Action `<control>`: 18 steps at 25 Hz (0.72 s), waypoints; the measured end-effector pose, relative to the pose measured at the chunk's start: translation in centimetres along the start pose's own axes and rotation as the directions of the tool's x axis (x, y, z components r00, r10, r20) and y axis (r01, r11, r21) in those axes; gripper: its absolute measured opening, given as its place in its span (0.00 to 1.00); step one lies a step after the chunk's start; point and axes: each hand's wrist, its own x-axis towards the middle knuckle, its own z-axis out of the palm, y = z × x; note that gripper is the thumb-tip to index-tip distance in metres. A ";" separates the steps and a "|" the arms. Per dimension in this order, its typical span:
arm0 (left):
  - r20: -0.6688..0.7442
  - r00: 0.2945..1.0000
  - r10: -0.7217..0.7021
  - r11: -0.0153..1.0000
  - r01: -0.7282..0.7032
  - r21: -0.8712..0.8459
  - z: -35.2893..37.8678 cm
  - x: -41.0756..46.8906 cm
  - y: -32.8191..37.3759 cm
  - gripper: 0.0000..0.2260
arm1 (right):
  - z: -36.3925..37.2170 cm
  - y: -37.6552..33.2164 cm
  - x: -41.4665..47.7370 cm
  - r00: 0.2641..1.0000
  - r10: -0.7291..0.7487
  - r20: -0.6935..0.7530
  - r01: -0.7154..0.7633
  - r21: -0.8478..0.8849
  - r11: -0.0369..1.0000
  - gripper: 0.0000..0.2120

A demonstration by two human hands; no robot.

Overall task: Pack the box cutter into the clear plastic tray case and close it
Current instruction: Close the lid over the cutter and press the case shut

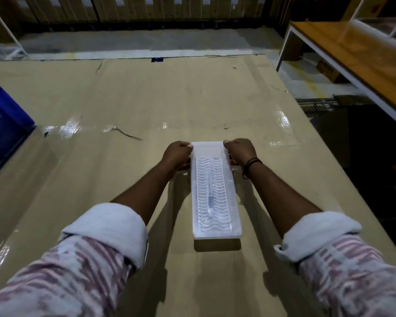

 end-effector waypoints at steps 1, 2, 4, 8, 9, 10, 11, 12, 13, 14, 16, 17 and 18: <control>-0.013 1.000 0.001 1.000 -0.002 -0.006 0.1 0.6 0.2 0.08 | 0.4 -0.2 0.6 1.000 0.006 -0.004 -0.006 0.003 1.000 0.14; -0.024 1.000 -0.003 1.000 0.003 -0.001 0.1 1.3 0.3 0.09 | 0.8 -0.2 1.2 1.000 0.017 -0.005 -0.017 -0.001 1.000 0.14; -0.027 1.000 -0.012 1.000 0.012 0.012 0.2 2.3 0.3 0.11 | 1.2 0.1 2.2 0.999 0.050 -0.005 -0.049 0.018 0.999 0.12; 0.002 0.998 -0.064 0.998 0.064 -0.014 -0.1 3.5 0.5 0.12 | 1.6 0.3 2.8 0.989 0.141 0.042 -0.144 0.108 0.984 0.09; 0.011 0.997 -0.079 0.997 0.080 -0.024 -0.1 3.7 0.5 0.13 | 1.7 0.3 3.0 0.988 0.146 0.051 -0.151 0.114 0.982 0.08; 0.018 0.996 -0.089 0.996 0.089 -0.024 0.0 3.8 0.5 0.13 | 1.8 0.4 3.1 0.987 0.150 0.053 -0.155 0.111 0.982 0.08; 0.018 0.995 -0.094 0.995 0.094 -0.021 0.1 4.0 0.5 0.13 | 1.9 0.4 3.3 0.987 0.149 0.053 -0.154 0.104 0.983 0.08; 0.016 0.995 -0.099 0.995 0.100 -0.022 0.1 4.0 0.6 0.13 | 1.9 0.4 3.3 0.987 0.149 0.054 -0.154 0.100 0.983 0.08; 0.017 0.994 -0.109 0.994 0.110 -0.029 0.2 3.9 0.6 0.12 | 2.0 0.5 3.4 0.986 0.155 0.056 -0.160 0.099 0.982 0.08; 0.023 0.991 -0.129 0.991 0.130 -0.042 0.2 3.8 0.6 0.12 | 2.0 0.5 3.5 0.985 0.163 0.061 -0.168 0.101 0.981 0.09; 0.056 0.978 -0.202 0.974 0.207 -0.094 0.0 3.8 0.5 0.10 | 2.0 0.8 3.6 0.981 0.179 0.070 -0.186 0.115 0.976 0.10; 0.082 0.966 -0.245 0.959 0.254 -0.122 -0.1 3.8 0.6 0.09 | 2.0 0.8 3.8 0.982 0.179 0.067 -0.186 0.120 0.975 0.10; 0.103 0.955 -0.277 0.947 0.290 -0.138 -0.2 3.8 0.7 0.06 | 2.0 0.8 3.8 0.981 0.181 0.067 -0.187 0.116 0.975 0.10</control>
